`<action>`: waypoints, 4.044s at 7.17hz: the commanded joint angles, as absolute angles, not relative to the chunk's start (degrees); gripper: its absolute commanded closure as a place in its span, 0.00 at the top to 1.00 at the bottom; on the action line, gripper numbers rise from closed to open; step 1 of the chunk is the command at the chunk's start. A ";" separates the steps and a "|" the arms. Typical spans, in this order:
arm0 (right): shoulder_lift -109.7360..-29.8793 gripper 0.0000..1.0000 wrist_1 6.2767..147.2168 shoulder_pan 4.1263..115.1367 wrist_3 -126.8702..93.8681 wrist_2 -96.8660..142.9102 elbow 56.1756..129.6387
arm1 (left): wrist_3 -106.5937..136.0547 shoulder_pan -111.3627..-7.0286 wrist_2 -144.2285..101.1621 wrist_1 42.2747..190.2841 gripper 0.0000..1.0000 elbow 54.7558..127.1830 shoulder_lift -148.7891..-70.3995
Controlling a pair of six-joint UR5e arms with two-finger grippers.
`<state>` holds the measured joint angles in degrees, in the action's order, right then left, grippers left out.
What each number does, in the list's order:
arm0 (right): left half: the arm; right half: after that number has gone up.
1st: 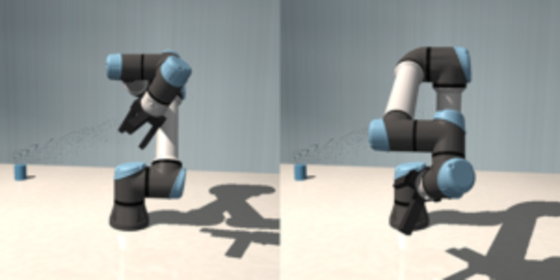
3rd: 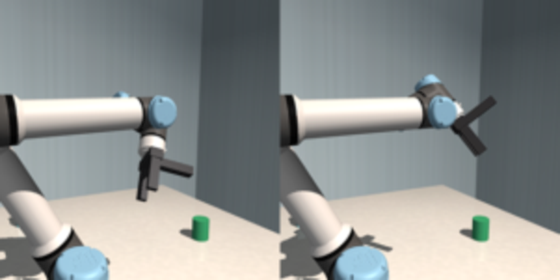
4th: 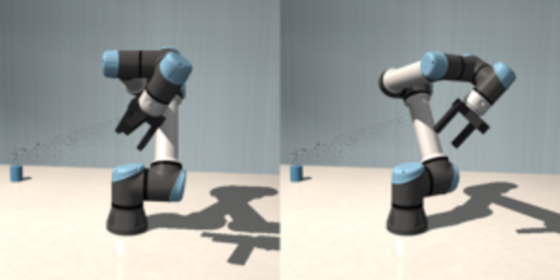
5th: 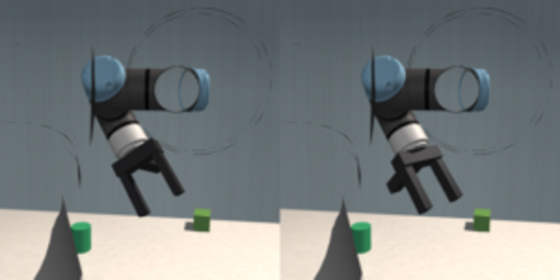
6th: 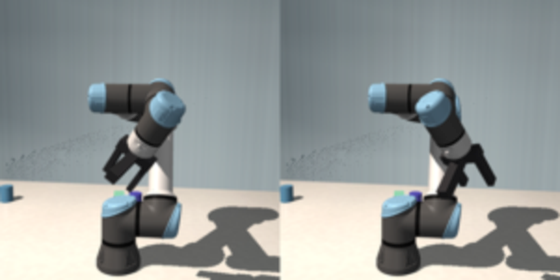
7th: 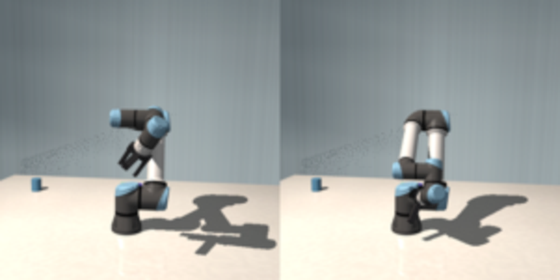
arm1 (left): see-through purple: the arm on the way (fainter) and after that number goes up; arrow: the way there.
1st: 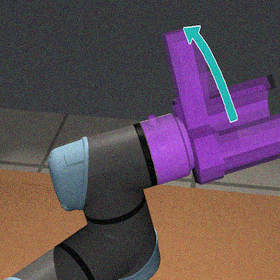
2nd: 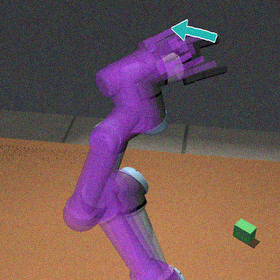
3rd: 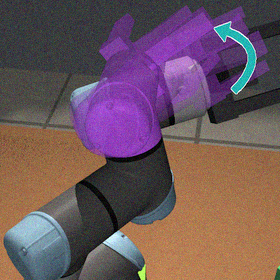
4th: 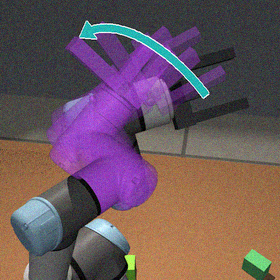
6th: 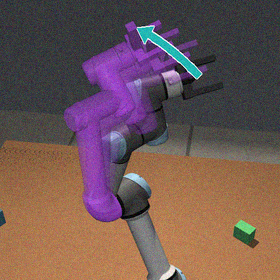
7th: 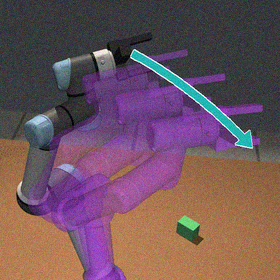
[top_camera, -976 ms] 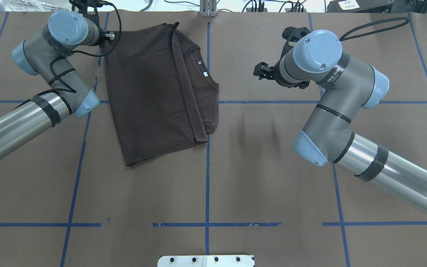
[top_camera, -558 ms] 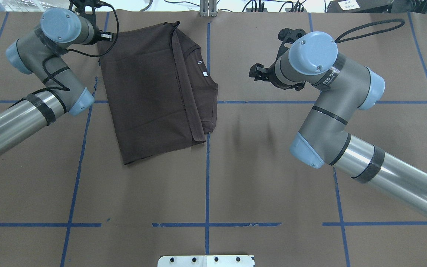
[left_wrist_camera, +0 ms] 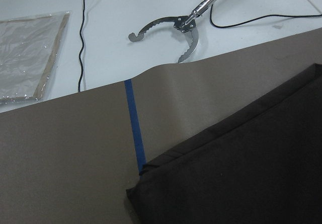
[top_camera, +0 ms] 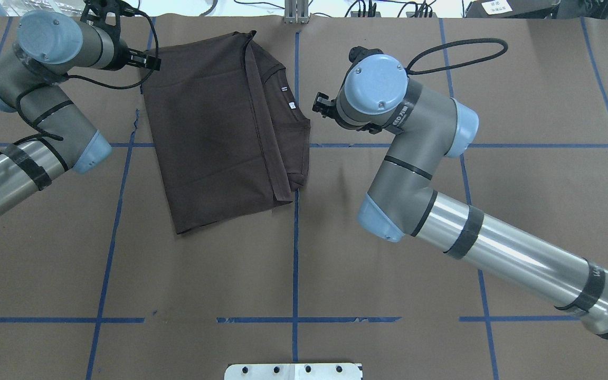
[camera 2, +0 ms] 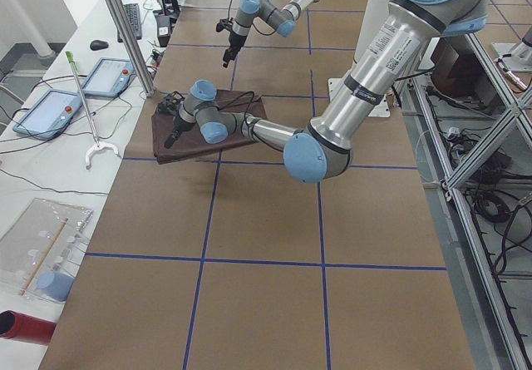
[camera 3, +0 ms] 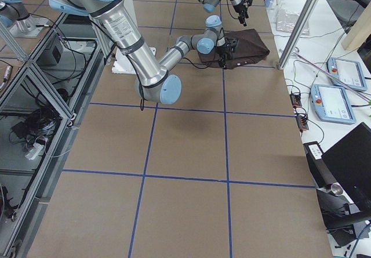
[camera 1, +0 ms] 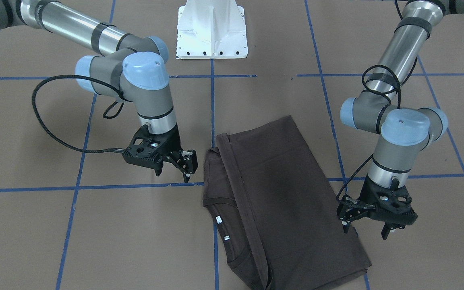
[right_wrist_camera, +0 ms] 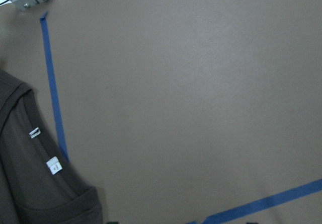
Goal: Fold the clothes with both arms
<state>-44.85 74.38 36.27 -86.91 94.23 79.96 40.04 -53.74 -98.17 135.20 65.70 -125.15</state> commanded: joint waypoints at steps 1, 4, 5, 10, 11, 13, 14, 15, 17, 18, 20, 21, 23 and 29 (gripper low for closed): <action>-38.17 0.81 65.35 33.23 -89.99 89.32 66.43 | 40.17 -53.44 -98.26 135.26 1.00 66.27 -124.80; -37.97 0.78 65.74 31.56 -89.74 89.12 64.52 | 42.62 -52.83 -98.17 135.35 1.00 66.27 -124.72; -37.88 0.75 65.74 31.38 -89.74 89.03 64.42 | 42.63 -52.82 -98.17 135.35 1.00 66.27 -124.72; -37.71 0.00 65.83 30.67 -91.05 88.15 64.42 | 42.63 -52.82 -98.17 135.35 1.00 66.36 -124.37; -37.71 0.00 65.83 30.67 -91.23 88.15 64.42 | 42.63 -52.82 -98.17 135.44 1.00 66.36 -124.37; -37.62 0.00 65.92 30.76 -91.23 88.15 64.86 | 42.63 -52.82 -98.26 135.44 1.00 66.36 -124.37; -37.97 0.00 66.18 30.76 -91.14 88.33 66.17 | 42.63 -52.74 -98.26 135.44 1.00 66.62 -124.37; -39.88 0.00 69.31 30.67 -91.14 88.42 70.36 | 42.63 -52.47 -98.96 135.35 1.00 67.40 -124.37; -51.61 0.00 73.20 26.83 -91.67 87.37 87.19 | 43.15 -51.25 -99.14 135.35 1.00 68.02 -124.45; -58.38 0.00 73.21 22.98 -91.58 83.01 94.41 | 43.42 -51.07 -99.31 135.44 1.00 68.20 -124.45; -68.51 0.00 73.21 20.57 -91.58 82.00 104.20 | 43.51 -50.63 -99.32 135.35 1.00 68.81 -124.45; -70.03 0.00 73.21 20.48 -91.58 82.00 105.20 | 43.59 -50.10 -99.32 135.35 1.00 68.91 -124.45; -73.28 0.00 73.21 19.61 -91.58 81.57 107.56 | 43.94 -49.66 -99.32 135.35 1.00 69.17 -124.45; -70.42 1.00 75.74 9.87 -81.67 74.11 108.98 | 45.00 -49.22 -99.40 135.35 1.00 69.26 -124.37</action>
